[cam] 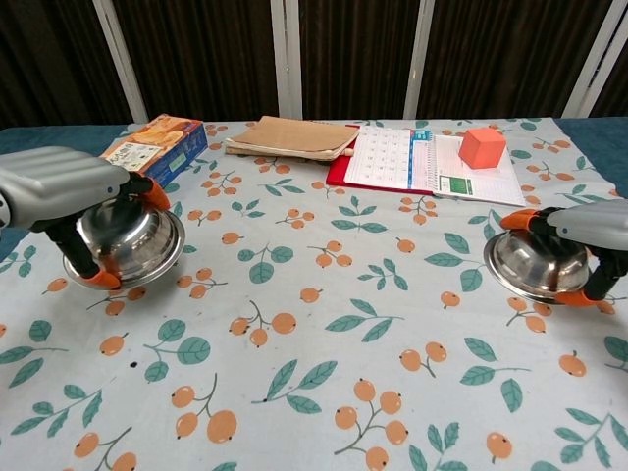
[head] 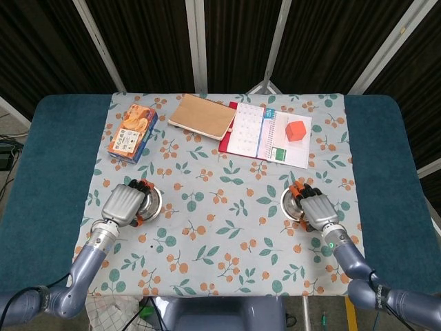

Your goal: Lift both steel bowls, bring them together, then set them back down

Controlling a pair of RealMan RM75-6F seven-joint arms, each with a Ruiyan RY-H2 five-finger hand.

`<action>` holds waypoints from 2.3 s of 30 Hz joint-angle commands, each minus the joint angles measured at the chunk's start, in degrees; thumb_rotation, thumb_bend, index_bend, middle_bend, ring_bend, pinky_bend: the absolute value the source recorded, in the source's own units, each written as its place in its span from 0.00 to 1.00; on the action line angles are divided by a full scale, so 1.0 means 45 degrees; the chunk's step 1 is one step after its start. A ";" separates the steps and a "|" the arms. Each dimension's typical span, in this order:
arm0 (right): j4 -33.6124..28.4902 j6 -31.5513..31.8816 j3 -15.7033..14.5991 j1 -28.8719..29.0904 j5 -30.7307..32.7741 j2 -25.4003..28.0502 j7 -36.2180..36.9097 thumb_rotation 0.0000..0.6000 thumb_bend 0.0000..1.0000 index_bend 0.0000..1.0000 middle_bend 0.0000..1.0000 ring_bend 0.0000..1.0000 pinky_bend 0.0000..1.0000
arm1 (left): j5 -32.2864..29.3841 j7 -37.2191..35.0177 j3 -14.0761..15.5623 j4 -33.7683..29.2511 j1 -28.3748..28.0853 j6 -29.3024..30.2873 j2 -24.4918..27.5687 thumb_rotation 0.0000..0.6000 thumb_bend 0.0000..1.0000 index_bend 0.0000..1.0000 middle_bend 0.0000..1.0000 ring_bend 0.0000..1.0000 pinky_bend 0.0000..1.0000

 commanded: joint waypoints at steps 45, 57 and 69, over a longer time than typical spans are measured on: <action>-0.2416 0.2776 0.1276 -0.1283 -0.1704 0.1811 0.5129 1.00 0.39 0.93 0.89 0.75 0.74 | 0.4509 -0.4001 0.0143 0.1741 0.0360 0.1551 -0.0927 1.00 0.21 0.32 0.44 0.33 0.56; -0.3525 0.0141 0.3348 -0.2320 -0.1937 0.4588 1.3958 1.00 0.39 0.95 0.90 0.76 0.77 | 0.7739 -0.7373 0.0326 0.3996 0.0590 0.3580 -0.1863 1.00 0.19 0.32 0.44 0.33 0.56; -0.2060 -0.4128 0.4955 -0.3053 -0.4218 0.5484 2.2492 1.00 0.43 0.97 0.92 0.78 0.80 | 0.9515 -0.8826 0.0117 0.5181 0.0472 0.5109 -0.2549 1.00 0.19 0.33 0.44 0.33 0.56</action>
